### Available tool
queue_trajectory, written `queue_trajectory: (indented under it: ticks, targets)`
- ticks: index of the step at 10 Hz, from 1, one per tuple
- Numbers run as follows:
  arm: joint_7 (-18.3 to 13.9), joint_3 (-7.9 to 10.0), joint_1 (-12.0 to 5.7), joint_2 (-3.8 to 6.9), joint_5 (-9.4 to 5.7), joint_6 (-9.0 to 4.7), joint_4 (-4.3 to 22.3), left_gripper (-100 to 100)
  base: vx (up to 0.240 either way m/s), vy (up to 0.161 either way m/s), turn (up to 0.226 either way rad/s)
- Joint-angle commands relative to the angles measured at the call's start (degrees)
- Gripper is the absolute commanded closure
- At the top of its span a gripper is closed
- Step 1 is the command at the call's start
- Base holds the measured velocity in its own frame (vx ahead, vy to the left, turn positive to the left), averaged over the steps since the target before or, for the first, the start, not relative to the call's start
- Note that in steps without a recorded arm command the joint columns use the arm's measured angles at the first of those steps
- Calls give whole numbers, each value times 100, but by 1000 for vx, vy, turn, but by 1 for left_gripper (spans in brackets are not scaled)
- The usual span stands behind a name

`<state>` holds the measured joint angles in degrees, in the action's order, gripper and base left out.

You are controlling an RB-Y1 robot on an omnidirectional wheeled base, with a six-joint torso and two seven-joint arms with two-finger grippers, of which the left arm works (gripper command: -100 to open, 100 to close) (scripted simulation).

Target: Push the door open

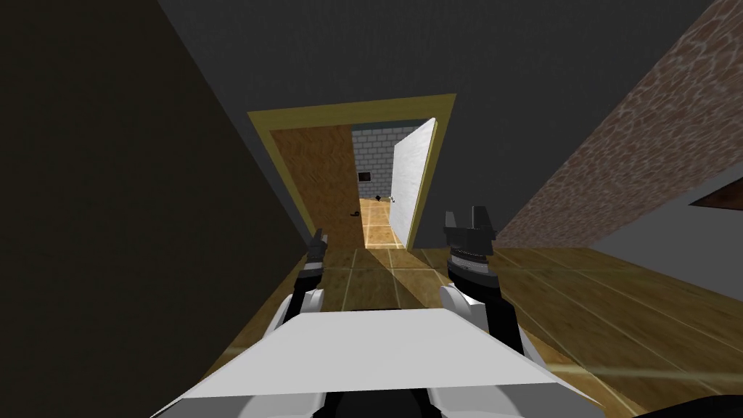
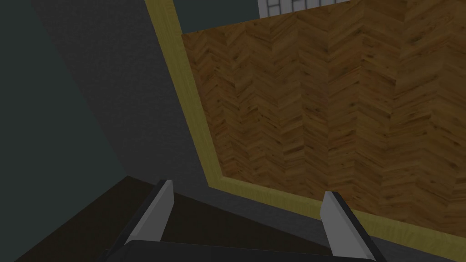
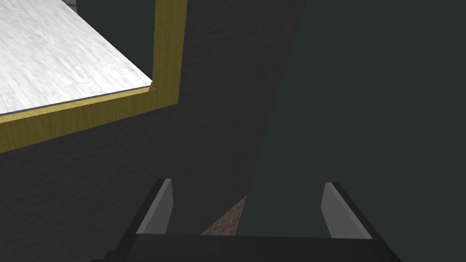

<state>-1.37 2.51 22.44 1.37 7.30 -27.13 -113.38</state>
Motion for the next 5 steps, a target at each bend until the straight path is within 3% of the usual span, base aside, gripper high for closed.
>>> queue_trajectory:
  ticks: [1, 5]
  targets:
    - [-53, 28, -95, 66, 9, -76, 250, -100, 92, 10, 30]
    - [-132, 27, -329, 147, 76, -219, 836, -100, 93, 9, 31]
